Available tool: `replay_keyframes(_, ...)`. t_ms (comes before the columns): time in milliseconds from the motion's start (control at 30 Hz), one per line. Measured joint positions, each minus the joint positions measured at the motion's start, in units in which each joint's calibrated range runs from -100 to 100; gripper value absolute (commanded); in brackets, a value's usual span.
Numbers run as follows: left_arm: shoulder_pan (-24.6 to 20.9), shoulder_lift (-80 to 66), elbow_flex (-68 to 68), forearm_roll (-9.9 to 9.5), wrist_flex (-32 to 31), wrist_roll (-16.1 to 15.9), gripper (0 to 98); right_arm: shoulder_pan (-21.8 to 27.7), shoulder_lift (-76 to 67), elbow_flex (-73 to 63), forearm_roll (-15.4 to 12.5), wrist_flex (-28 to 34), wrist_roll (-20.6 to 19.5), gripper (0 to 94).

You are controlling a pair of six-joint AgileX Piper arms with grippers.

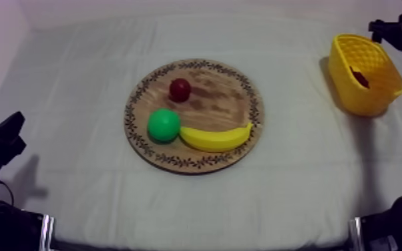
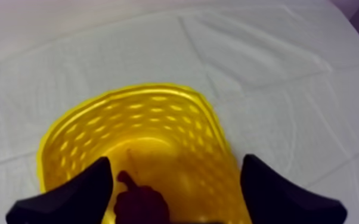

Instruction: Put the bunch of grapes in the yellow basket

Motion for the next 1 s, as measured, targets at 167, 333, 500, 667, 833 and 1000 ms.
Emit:
replay_keyframes(167,0.0,0.0,0.0,0.0,0.0,0.0,0.1,0.74,-6.77,4.76,1.97,-2.29,-2.53,53.4)
replay_keyframes(333,0.0,0.0,0.0,0.0,0.0,0.0,0.1,1.53,-14.41,10.28,2.38,-5.37,-4.06,43.0)
replay_keyframes(500,0.0,0.0,0.0,0.0,0.0,0.0,0.1,2.08,-22.41,17.06,0.41,-7.48,-2.82,36.0)
replay_keyframes(667,0.0,0.0,0.0,0.0,0.0,0.0,0.1,1.78,-31.58,25.09,-5.17,-9.8,1.7,33.0)
replay_keyframes(833,0.0,0.0,0.0,0.0,0.0,0.0,0.1,0.7,-40.33,34.35,-14.8,-14.07,9.62,32.1)
replay_keyframes(1000,0.0,0.0,0.0,0.0,0.0,0.0,0.1,-1.21,-50.0,44.53,-29.28,-18.79,22.19,29.8)
